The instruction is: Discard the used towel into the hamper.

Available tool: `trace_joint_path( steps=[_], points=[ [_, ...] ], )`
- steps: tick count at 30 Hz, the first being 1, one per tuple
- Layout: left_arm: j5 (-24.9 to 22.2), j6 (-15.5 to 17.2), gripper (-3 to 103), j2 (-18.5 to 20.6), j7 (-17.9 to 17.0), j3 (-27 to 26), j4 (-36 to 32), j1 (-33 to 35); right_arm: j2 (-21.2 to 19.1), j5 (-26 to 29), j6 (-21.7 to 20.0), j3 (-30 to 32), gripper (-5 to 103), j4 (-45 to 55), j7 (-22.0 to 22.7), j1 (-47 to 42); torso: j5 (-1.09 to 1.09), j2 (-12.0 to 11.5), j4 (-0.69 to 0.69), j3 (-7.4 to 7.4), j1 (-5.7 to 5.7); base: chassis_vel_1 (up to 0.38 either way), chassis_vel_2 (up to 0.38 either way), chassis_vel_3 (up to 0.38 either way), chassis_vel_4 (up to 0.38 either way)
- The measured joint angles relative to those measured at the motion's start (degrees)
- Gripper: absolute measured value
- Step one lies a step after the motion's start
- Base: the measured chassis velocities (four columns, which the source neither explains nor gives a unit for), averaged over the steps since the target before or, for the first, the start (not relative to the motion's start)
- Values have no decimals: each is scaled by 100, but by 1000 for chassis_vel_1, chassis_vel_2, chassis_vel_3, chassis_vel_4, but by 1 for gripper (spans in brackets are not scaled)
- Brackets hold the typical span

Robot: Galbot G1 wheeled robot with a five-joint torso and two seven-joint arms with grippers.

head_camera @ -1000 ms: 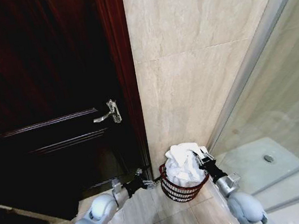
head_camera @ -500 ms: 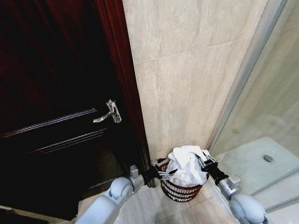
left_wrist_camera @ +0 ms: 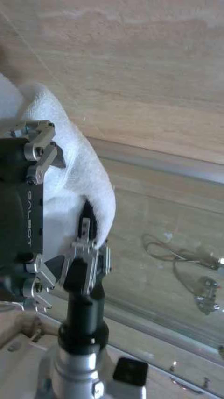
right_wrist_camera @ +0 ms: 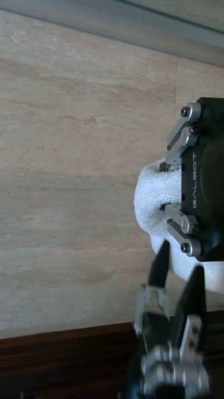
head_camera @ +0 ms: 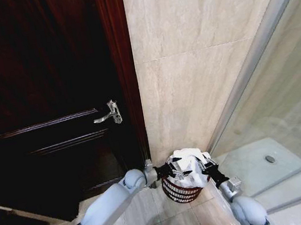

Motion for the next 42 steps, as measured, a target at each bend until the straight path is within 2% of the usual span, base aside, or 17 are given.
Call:
trace_joint_path(
  steps=[7,13,17,18,20,25,27,29,31,37,42],
  points=[
    [267,-207,94,-292,166,150,422,-513,-34,15,51,44,18,59,-110,-143,0,0,-1,0,0,0,0,0,0],
    [338,-314,94,-301,300,248,534,-709,-77,-19,88,87,18,32,-278,-193,0,0,0,0,0,0,0,0,0],
    [383,-481,94,-284,644,417,832,-909,-155,-9,136,151,18,29,-718,-242,-1,0,0,0,0,0,0,0,0],
    [383,-481,94,-284,644,417,832,-909,-155,-9,136,151,18,29,-718,-242,-1,0,0,0,0,0,0,0,0],
    [386,-595,94,-268,961,518,1016,-1021,-189,-20,177,185,18,32,-851,-242,-1,0,0,0,0,0,0,0,0],
    [431,-741,92,-311,1350,566,1270,-1117,-238,-67,242,237,18,25,-1016,-213,-1,1,0,0,0,0,0,0,0],
    [454,-761,92,-316,1376,566,1309,-1128,-240,-79,263,253,18,13,-1039,-210,-1,0,0,0,0,0,0,0,0],
    [520,-862,81,-354,1368,567,1476,-1160,-246,-85,304,275,18,7,-1111,-233,0,0,0,0,0,0,0,0,0],
    [551,-908,81,-397,1329,567,1553,-1164,-245,-85,312,277,18,12,-1120,-242,-1,0,0,0,0,0,0,0,0],
    [525,-1093,61,-554,976,602,1724,-1129,-221,-82,333,268,18,28,-1104,-234,-1,0,0,0,0,0,0,0,0],
    [477,-1113,49,-565,911,613,1724,-1109,-229,-56,344,271,18,23,-1081,-223,-1,0,0,0,0,0,0,0,0]
  ],
)
